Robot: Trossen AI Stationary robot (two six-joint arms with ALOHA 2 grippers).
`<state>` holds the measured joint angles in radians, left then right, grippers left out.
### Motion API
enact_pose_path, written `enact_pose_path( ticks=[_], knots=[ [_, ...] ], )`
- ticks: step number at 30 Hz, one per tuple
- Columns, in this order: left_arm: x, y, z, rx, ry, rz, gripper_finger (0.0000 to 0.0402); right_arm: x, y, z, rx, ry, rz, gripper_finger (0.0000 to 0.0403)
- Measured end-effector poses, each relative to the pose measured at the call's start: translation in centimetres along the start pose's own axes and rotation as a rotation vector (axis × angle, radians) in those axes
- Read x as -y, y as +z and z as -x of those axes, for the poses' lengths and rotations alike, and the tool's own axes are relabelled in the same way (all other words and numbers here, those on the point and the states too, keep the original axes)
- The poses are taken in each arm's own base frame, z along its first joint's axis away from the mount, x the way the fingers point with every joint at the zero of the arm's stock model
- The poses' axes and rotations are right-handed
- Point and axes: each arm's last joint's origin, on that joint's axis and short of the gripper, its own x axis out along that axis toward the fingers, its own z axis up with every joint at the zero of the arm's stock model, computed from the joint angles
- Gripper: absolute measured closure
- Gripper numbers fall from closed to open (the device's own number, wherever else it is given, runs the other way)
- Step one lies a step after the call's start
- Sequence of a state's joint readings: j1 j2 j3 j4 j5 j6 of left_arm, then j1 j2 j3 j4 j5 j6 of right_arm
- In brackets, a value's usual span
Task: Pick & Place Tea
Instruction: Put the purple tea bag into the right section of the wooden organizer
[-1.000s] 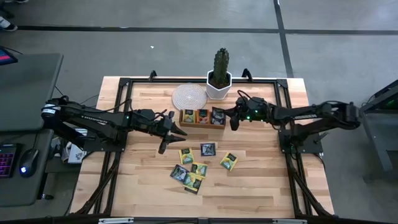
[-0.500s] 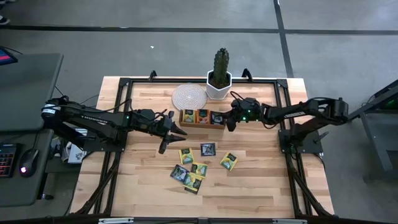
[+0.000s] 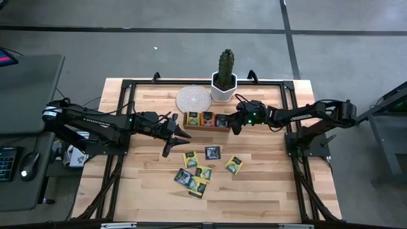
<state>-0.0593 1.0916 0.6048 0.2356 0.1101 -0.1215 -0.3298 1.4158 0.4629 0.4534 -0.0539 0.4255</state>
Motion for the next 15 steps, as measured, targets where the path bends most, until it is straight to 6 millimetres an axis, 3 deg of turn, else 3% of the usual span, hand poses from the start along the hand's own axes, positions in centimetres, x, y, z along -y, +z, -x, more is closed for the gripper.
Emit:
enact_pose_path(
  ticks=[3, 7, 15],
  knots=[
    [0.0, 0.0, 0.0, 0.000, 0.000, 0.000, 0.0300, -0.1, 0.1, 0.1, 0.001, 0.018, 0.000, 0.0270],
    [0.0, -0.1, 0.0, -0.012, 0.001, 0.009, 0.0300, -0.5, 0.5, 0.6, 0.020, 0.045, -0.014, 0.0261],
    [-0.3, -1.3, -1.4, -0.081, 0.009, 0.070, 0.0300, -2.5, 1.3, 2.2, 0.103, 0.088, 0.014, 0.0311]
  ],
)
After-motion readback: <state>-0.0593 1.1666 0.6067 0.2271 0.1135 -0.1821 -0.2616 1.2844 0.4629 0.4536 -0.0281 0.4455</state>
